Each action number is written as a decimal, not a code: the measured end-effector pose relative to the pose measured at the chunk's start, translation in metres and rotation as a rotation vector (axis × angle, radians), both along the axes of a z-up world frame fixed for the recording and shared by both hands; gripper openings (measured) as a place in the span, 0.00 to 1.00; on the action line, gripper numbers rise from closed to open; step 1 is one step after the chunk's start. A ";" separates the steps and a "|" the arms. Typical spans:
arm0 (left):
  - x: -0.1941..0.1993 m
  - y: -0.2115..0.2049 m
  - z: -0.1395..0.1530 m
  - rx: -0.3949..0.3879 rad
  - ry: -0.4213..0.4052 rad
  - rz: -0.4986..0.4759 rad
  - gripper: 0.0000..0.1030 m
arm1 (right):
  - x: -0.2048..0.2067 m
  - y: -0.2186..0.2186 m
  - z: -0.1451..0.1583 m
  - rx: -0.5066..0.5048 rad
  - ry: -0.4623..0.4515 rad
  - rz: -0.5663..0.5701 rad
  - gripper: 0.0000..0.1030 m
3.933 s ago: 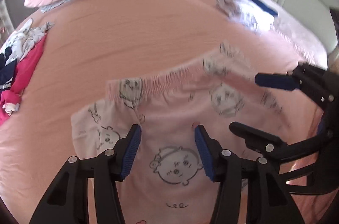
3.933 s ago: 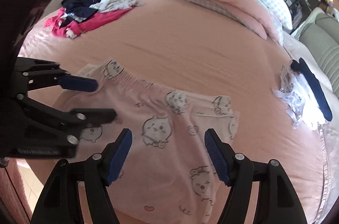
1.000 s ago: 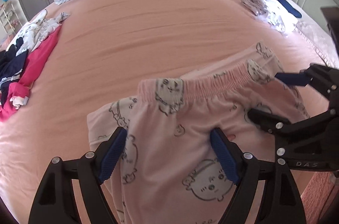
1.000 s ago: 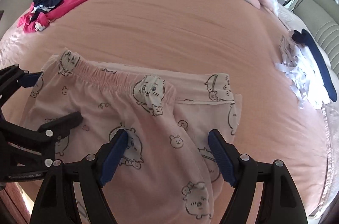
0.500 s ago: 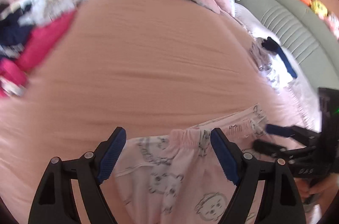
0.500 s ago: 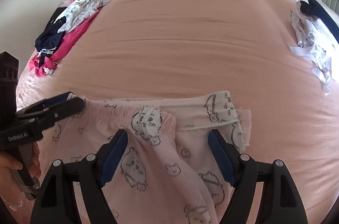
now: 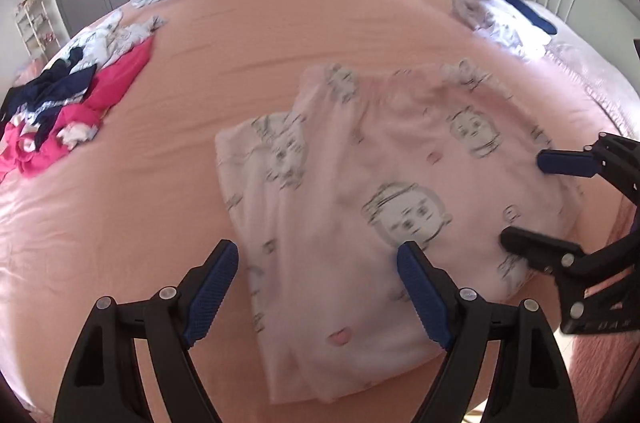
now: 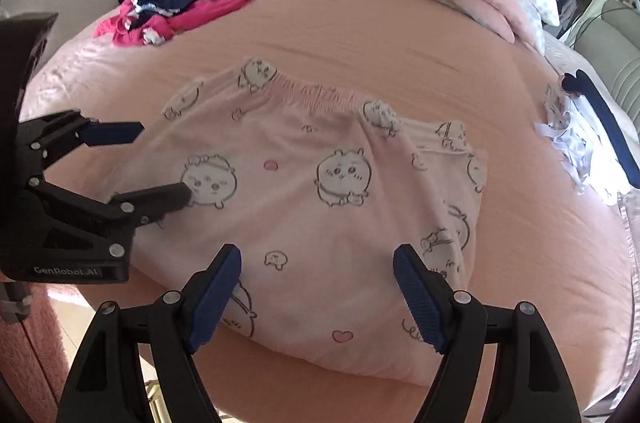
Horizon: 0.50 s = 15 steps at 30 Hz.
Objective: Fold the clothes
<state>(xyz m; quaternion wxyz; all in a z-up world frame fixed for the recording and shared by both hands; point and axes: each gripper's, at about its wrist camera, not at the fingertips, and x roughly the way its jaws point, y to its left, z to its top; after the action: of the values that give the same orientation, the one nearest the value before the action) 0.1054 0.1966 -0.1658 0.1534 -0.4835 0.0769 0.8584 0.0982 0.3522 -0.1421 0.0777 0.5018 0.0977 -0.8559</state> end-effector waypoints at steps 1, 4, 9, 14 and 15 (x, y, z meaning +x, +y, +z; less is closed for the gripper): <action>0.000 -0.009 0.000 0.016 -0.016 0.020 0.79 | 0.000 0.003 -0.004 -0.003 -0.006 -0.006 0.75; -0.001 -0.039 0.002 0.018 -0.045 0.108 0.80 | 0.003 0.022 -0.005 -0.016 -0.007 -0.050 0.75; -0.001 -0.065 0.029 0.120 -0.072 0.203 0.79 | 0.014 0.070 0.014 -0.038 0.009 -0.194 0.76; 0.009 -0.034 0.016 0.068 -0.122 0.065 0.79 | 0.017 0.081 0.011 -0.026 -0.013 -0.203 0.76; 0.011 -0.031 0.011 0.043 -0.130 0.051 0.79 | 0.020 0.078 0.007 -0.013 -0.019 -0.196 0.76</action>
<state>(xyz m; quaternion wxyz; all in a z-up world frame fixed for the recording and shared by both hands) 0.1169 0.1660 -0.1547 0.1463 -0.5367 0.0359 0.8302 0.1182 0.4304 -0.1350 -0.0021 0.5163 0.0417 -0.8554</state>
